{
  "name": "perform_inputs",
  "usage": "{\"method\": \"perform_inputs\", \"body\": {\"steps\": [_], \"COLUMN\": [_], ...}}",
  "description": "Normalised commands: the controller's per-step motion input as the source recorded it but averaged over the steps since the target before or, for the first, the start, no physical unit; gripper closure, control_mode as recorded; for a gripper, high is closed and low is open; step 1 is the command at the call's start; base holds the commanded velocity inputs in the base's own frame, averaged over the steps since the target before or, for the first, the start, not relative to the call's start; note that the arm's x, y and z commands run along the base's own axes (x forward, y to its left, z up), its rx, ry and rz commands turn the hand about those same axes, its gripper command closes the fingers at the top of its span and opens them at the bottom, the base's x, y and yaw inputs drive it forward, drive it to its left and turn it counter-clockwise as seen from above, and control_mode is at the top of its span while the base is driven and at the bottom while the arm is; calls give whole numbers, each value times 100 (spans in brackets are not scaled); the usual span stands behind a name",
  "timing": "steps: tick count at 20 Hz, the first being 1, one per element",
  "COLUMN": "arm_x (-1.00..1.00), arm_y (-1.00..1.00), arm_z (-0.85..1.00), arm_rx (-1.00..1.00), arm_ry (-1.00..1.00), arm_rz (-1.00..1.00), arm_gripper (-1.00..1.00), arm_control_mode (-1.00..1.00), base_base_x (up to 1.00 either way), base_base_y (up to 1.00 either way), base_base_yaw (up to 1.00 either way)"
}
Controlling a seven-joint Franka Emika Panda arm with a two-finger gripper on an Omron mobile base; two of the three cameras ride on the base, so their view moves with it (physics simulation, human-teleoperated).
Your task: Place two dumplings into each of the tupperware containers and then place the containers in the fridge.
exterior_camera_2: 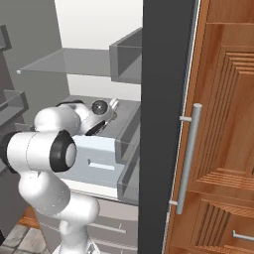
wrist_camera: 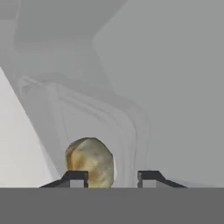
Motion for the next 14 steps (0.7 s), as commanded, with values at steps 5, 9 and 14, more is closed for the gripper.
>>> {"method": "perform_inputs", "body": {"steps": [5,9,14], "arm_x": [-30,-86,-100], "arm_y": [3,0,0], "arm_z": [34,51,77], "arm_rx": [-6,-7,-3], "arm_ry": [-19,-8,1], "arm_rz": [-4,-8,-11], "arm_gripper": [-100,-100,-100], "arm_control_mode": [-100,-100,-100], "base_base_x": [0,0,0], "base_base_y": [0,0,0], "base_base_yaw": [0,0,0]}}
